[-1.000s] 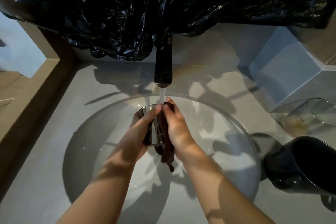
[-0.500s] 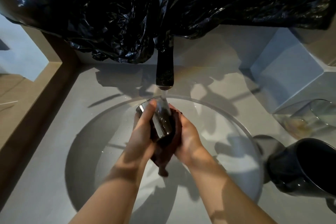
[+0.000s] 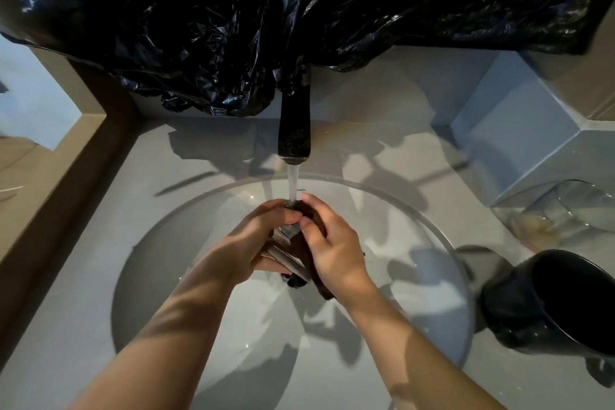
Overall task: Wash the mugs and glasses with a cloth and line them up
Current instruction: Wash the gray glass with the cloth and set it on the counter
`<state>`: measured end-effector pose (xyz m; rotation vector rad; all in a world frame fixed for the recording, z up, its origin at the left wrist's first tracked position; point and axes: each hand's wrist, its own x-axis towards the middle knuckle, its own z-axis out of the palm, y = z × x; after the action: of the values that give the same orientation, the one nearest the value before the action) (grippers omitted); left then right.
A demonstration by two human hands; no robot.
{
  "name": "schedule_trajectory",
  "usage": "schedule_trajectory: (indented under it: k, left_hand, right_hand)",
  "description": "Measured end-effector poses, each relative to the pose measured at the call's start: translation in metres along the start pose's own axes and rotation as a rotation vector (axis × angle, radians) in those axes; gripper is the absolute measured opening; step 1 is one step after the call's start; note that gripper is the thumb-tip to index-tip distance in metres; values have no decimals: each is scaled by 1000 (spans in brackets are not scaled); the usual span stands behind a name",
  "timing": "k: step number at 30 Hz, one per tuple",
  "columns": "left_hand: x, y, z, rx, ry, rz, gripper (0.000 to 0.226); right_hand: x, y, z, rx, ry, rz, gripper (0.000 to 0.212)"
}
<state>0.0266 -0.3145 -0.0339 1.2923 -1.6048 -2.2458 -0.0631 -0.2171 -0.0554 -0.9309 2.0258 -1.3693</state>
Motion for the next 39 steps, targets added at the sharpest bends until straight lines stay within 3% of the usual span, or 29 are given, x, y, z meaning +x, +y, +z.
schedule_trajectory:
  k: [2, 5, 7, 10, 12, 15, 18, 20, 23, 26, 29, 32, 33, 35, 36, 39]
  left_hand:
    - [0, -3, 2, -63, 21, -13, 26]
    - [3, -6, 4, -242, 59, 36, 34]
    - [3, -5, 8, -411, 40, 79, 40]
    - [5, -6, 21, -576, 107, 125, 45]
    - [9, -10, 24, -526, 282, 204, 34]
    - [11, -14, 17, -253, 484, 370, 11]
    - [5, -15, 3, -60, 388, 373, 26]
    - [-2, -13, -5, 67, 268, 290, 33]
    - [-9, -5, -6, -35, 150, 207, 30]
    - [0, 3, 5, -403, 128, 53, 33]
    - [10, 11, 14, -557, 188, -5, 56]
    - [19, 12, 10, -266, 394, 146, 27]
    - [19, 11, 7, -139, 412, 179, 30]
    - [15, 8, 0, 72, 342, 155, 56]
    - [12, 7, -3, 149, 289, 126, 58]
    - [4, 8, -7, 304, 78, 80, 30]
  right_hand:
    - [6, -3, -6, -42, -28, -35, 31]
    - [18, -12, -14, 639, -9, 282, 21]
    - [18, -14, -7, 1105, -76, 508, 34]
    - [13, -13, 17, 1290, 48, 584, 50]
    - [10, -14, 28, 1282, 124, 579, 48]
    - [6, -14, 37, 988, 141, 516, 31]
    - [-3, -3, 38, 617, 160, 297, 30]
    - [2, -4, 27, 540, 140, 252, 24]
    - [16, -13, 9, 869, 53, 427, 23]
    - [13, -14, 13, 1168, 20, 607, 48]
    - [4, -12, 27, 1178, 91, 547, 53]
    - [-3, -13, 31, 941, 180, 367, 35]
    - [-3, -8, 32, 853, 201, 323, 31]
    - [-3, -3, 28, 636, 233, 285, 25]
    - [-2, -1, 24, 548, 232, 274, 24]
    - [5, 4, 10, 412, 180, 282, 27]
